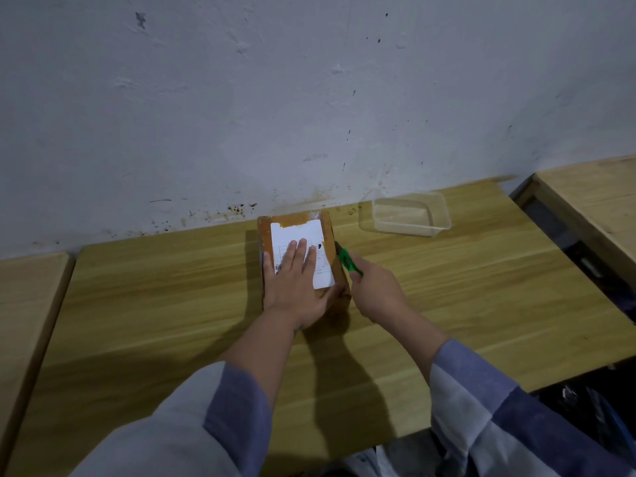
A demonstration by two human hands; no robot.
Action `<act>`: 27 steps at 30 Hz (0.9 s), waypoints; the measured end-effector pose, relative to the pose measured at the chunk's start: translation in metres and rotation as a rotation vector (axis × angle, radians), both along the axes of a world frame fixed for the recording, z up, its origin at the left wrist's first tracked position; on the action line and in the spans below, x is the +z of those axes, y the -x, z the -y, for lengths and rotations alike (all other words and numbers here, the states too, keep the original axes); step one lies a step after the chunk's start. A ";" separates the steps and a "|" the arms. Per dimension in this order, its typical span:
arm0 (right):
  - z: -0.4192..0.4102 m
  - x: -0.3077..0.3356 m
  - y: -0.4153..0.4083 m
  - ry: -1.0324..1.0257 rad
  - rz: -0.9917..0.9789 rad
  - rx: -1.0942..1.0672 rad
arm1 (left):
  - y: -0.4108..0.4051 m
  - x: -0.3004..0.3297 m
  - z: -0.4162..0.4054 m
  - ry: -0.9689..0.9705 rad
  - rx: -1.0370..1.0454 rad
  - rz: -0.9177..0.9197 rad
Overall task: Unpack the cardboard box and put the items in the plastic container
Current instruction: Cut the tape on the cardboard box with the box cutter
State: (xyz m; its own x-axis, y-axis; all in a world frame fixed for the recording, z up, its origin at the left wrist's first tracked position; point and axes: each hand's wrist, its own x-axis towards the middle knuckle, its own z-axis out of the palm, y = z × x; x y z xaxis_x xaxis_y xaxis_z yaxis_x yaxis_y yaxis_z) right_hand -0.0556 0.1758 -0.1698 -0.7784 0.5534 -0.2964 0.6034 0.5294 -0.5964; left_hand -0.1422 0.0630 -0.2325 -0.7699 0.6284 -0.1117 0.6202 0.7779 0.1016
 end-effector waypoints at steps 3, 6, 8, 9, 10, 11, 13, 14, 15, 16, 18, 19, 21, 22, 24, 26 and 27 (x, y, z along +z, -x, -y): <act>0.001 -0.001 0.004 -0.009 0.008 -0.005 | 0.000 0.001 0.000 0.007 -0.007 0.000; 0.004 -0.001 0.003 -0.023 0.002 0.014 | -0.001 0.000 -0.001 0.002 -0.001 -0.002; 0.006 -0.001 -0.007 -0.036 -0.005 0.028 | -0.001 -0.001 -0.001 -0.005 0.004 -0.013; 0.007 -0.001 -0.013 -0.043 -0.012 0.032 | -0.001 -0.002 -0.001 -0.009 0.005 -0.016; 0.009 -0.001 -0.018 -0.050 -0.019 0.034 | -0.002 -0.002 -0.001 -0.014 0.005 -0.018; 0.010 -0.001 -0.021 -0.055 -0.023 0.035 | -0.002 -0.002 -0.001 -0.019 0.006 -0.017; 0.011 -0.002 -0.018 -0.055 -0.025 0.027 | -0.002 -0.001 -0.001 -0.015 0.003 -0.014; 0.011 -0.003 -0.014 -0.052 -0.018 0.019 | -0.002 -0.001 -0.001 -0.004 0.000 -0.015; 0.012 -0.003 -0.010 -0.044 -0.009 0.009 | -0.001 0.000 -0.001 0.007 -0.002 -0.019; 0.013 -0.004 -0.008 -0.035 -0.003 0.001 | -0.001 0.001 -0.001 0.017 -0.002 -0.023; 0.014 -0.005 -0.010 -0.022 -0.009 -0.001 | -0.002 0.001 -0.001 0.020 0.000 -0.021; 0.014 -0.005 -0.013 -0.021 -0.019 -0.002 | -0.003 0.001 -0.001 0.012 0.003 -0.016; 0.014 -0.006 -0.021 -0.023 -0.024 -0.005 | -0.003 0.000 -0.002 -0.007 0.012 -0.007; 0.014 -0.006 -0.022 -0.031 -0.017 0.001 | -0.003 0.000 -0.002 -0.009 0.012 -0.005; 0.015 -0.006 -0.020 -0.049 -0.007 0.014 | -0.002 0.000 -0.002 -0.002 0.006 -0.006; 0.016 -0.006 -0.014 -0.055 -0.010 0.019 | -0.002 0.001 -0.002 0.014 -0.001 -0.015; 0.017 -0.006 -0.013 -0.054 -0.011 0.019 | -0.002 0.000 -0.002 0.020 -0.002 -0.017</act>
State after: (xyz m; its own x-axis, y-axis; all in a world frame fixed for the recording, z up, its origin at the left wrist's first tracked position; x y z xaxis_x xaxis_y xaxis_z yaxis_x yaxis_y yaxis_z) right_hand -0.0425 0.1591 -0.1754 -0.7918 0.5537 -0.2578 0.5866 0.5719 -0.5735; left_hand -0.1405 0.0646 -0.2320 -0.7705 0.6277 -0.1110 0.6231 0.7784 0.0760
